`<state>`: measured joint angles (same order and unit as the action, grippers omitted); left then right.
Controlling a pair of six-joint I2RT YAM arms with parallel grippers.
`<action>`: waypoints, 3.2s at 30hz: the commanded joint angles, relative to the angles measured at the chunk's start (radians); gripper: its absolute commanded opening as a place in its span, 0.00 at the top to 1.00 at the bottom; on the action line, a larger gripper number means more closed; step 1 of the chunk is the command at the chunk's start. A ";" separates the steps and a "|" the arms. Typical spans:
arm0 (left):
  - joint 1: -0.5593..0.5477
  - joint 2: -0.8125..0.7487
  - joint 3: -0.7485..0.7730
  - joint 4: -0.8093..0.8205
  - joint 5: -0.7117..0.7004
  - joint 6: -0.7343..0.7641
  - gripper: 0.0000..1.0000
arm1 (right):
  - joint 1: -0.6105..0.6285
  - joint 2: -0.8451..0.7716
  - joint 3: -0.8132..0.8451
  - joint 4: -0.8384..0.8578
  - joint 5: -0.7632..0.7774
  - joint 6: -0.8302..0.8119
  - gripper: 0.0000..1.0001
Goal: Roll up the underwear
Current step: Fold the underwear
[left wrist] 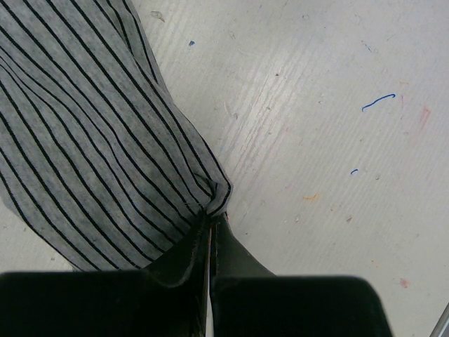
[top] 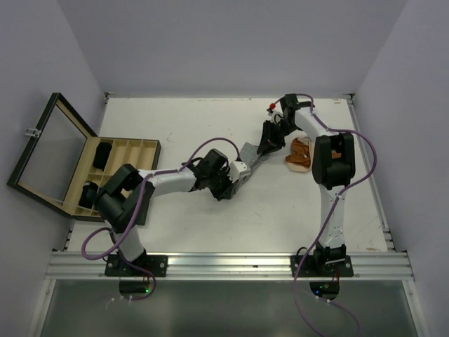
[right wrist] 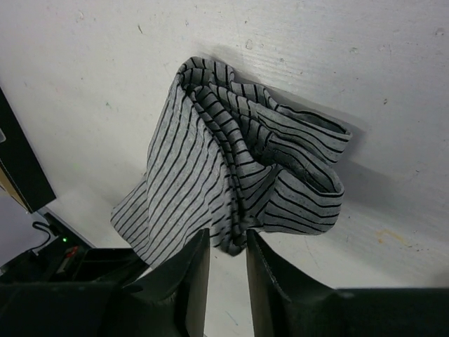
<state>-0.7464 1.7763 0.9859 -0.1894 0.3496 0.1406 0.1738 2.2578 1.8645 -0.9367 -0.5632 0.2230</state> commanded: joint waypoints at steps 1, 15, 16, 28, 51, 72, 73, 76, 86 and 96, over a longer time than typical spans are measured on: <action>0.002 0.075 -0.044 -0.131 -0.032 -0.007 1.00 | -0.003 -0.023 0.044 -0.021 0.014 -0.002 0.67; 0.002 0.075 -0.046 -0.133 -0.034 -0.007 1.00 | -0.003 0.003 0.059 0.012 -0.034 0.026 0.88; 0.002 0.077 -0.046 -0.131 -0.034 -0.006 1.00 | -0.003 0.000 0.055 0.012 -0.030 0.026 0.91; 0.004 0.075 -0.049 -0.130 -0.034 -0.007 1.00 | -0.008 -0.089 0.005 -0.005 -0.035 0.015 1.00; 0.005 0.081 -0.049 -0.130 -0.031 -0.006 1.00 | 0.090 0.072 0.073 0.187 -0.184 0.187 0.86; 0.005 0.074 -0.050 -0.131 -0.026 -0.006 1.00 | 0.093 -0.015 0.087 0.153 -0.204 0.138 0.46; 0.007 0.075 -0.049 -0.131 -0.026 -0.006 1.00 | 0.090 -0.027 0.087 0.153 -0.202 0.134 0.47; 0.005 0.075 -0.047 -0.128 -0.024 -0.007 1.00 | 0.079 -0.061 0.079 0.131 -0.185 0.108 0.51; 0.007 0.075 -0.047 -0.131 -0.021 -0.006 1.00 | -0.003 -0.103 0.001 0.055 -0.040 -0.006 0.75; 0.007 0.081 -0.047 -0.131 -0.020 -0.006 1.00 | -0.003 -0.053 0.032 -0.007 0.031 -0.045 0.63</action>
<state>-0.7399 1.7813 0.9886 -0.1898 0.3653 0.1402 0.1646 2.2013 1.8694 -0.9020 -0.5644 0.2134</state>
